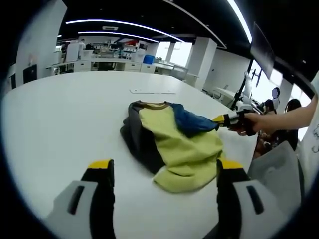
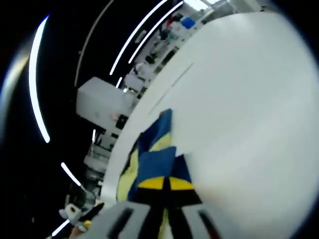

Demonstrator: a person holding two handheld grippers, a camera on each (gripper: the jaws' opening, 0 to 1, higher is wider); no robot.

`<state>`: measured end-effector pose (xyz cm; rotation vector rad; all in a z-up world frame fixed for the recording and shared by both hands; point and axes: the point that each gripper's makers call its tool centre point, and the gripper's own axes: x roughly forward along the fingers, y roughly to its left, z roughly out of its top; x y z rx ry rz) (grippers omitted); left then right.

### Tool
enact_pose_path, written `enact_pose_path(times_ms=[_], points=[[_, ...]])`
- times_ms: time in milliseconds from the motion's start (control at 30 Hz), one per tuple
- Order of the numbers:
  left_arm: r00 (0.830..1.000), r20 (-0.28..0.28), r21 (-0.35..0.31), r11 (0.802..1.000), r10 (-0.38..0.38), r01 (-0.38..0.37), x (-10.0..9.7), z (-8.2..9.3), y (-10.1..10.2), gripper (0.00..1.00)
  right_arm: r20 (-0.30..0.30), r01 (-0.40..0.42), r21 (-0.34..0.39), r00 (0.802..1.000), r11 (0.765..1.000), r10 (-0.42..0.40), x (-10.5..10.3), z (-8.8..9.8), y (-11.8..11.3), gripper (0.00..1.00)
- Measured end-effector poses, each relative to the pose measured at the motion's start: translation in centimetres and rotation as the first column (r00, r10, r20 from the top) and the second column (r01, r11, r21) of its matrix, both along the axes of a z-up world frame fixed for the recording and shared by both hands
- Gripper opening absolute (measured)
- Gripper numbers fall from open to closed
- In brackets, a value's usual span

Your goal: Fold the garment on the visible template until the final outline fits inside the template.

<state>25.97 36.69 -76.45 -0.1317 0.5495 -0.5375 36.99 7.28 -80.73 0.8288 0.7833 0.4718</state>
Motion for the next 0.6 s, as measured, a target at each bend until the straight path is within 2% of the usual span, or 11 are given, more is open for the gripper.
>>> enact_pose_path(times_ms=[300, 467, 600], points=[[1.0, 0.004, 0.006, 1.0, -0.013, 0.013, 0.3, 0.1, -0.2, 0.81, 0.061, 0.027, -0.087, 0.998, 0.996, -0.022, 0.5, 1.3, -4.1, 0.0], [1.0, 0.004, 0.004, 1.0, -0.02, 0.02, 0.5, 0.2, -0.6, 0.81, 0.077, 0.075, -0.112, 0.995, 0.991, -0.067, 0.7, 1.7, -7.1, 0.0], [1.0, 0.0, 0.007, 1.0, -0.029, 0.029, 0.5, 0.0, -1.0, 0.81, 0.082, 0.116, -0.169, 0.991, 0.979, -0.103, 0.5, 1.5, -10.2, 0.0]])
